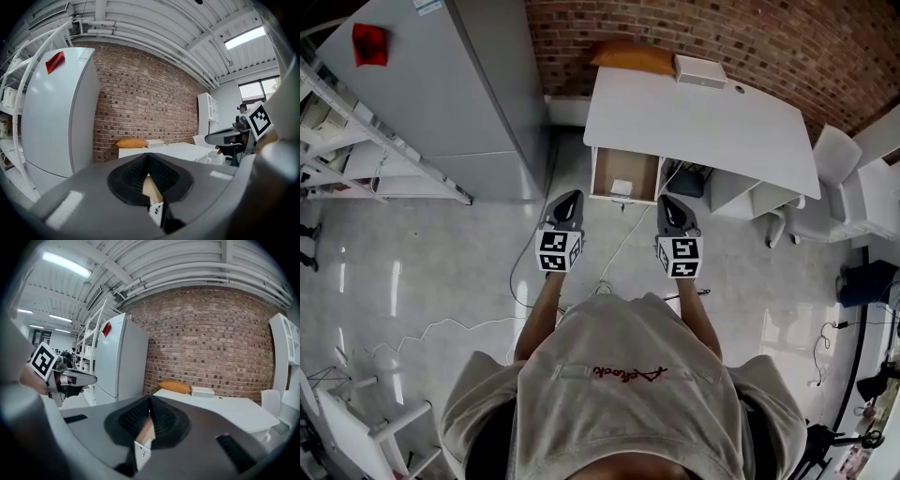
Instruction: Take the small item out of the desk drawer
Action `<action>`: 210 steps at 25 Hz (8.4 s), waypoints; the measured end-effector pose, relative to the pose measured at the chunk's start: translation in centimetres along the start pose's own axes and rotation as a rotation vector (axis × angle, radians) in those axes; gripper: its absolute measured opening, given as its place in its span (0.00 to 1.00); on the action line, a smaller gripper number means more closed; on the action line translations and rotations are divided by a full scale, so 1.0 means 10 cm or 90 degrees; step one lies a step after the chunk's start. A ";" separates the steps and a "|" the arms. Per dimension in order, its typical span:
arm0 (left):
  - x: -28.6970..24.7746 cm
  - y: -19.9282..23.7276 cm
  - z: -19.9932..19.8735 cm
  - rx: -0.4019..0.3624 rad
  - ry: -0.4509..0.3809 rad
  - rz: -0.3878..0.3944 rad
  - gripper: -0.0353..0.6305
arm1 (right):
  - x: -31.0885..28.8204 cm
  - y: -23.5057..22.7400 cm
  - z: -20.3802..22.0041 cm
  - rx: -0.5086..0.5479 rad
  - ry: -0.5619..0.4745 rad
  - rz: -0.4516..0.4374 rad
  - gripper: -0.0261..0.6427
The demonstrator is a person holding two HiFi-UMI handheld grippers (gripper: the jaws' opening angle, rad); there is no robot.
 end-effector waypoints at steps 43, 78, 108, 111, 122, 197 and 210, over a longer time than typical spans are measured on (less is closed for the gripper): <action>-2.05 0.27 -0.21 0.004 0.038 -0.025 0.07 | -1.75 -1.33 0.09 -0.022 0.006 -0.054 0.06; -2.67 0.68 -0.02 0.013 0.093 -0.055 0.07 | -2.52 -1.51 0.48 -0.051 0.061 -0.111 0.06; -2.46 0.76 1.46 0.091 0.239 0.010 0.07 | -2.32 -0.51 1.88 -0.129 0.250 -0.136 0.06; -2.39 0.72 1.64 0.100 0.253 0.007 0.07 | -2.24 -0.43 2.07 -0.137 0.273 -0.147 0.06; -2.23 0.64 2.15 0.116 0.286 0.011 0.07 | -2.08 -0.12 2.57 -0.150 0.325 -0.178 0.06; -2.32 0.72 2.81 0.152 0.279 0.011 0.07 | -3.79 0.40 4.20 0.376 0.445 -0.391 0.06; -2.45 0.69 2.68 0.143 0.272 0.024 0.07 | -3.34 0.19 3.40 0.370 0.311 -0.304 0.06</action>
Point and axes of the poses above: the fingertips, and each gripper's own axes: x backward along the fingers, y to its left, z out of its underside, the point moved 1 cm from there along x, backward along the fingers, and after that the axes turned 4 degrees about x, right-handed, at the moved point
